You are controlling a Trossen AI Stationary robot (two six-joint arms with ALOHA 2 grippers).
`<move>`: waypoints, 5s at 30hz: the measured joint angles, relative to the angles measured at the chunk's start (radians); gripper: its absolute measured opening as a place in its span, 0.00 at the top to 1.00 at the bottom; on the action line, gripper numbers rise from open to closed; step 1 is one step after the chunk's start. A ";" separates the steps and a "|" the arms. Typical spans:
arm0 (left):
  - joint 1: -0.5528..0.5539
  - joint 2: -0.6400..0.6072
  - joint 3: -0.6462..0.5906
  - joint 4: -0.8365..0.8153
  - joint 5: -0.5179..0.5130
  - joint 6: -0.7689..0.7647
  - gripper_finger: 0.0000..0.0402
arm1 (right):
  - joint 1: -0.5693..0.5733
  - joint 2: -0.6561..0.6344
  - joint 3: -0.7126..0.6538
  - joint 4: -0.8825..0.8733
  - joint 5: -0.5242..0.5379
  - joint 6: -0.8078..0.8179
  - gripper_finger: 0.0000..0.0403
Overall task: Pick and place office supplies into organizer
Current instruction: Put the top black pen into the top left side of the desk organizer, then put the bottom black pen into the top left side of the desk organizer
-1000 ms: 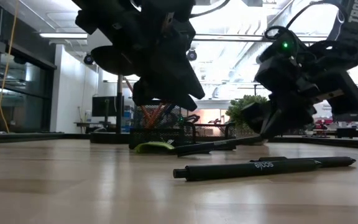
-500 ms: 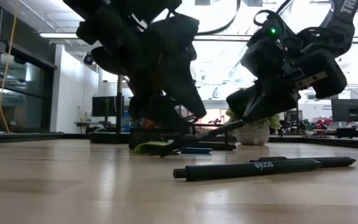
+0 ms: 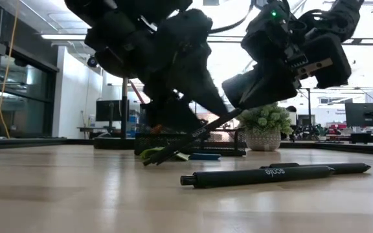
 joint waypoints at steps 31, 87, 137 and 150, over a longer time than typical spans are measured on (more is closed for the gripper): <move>0.000 0.049 0.110 -0.170 0.022 0.077 0.97 | 0.000 -0.011 0.015 -0.029 0.025 0.020 1.00; 0.216 -0.316 -0.119 0.121 -0.721 0.351 0.95 | -0.003 -0.415 0.013 -0.597 0.281 0.265 1.00; -0.166 -0.379 -0.123 -0.012 -0.457 0.165 0.79 | 0.164 -0.662 0.014 -0.598 0.206 0.781 1.00; -0.286 -0.378 -0.123 0.025 -0.433 0.028 0.79 | 0.267 -0.640 0.015 -0.285 0.274 0.895 0.91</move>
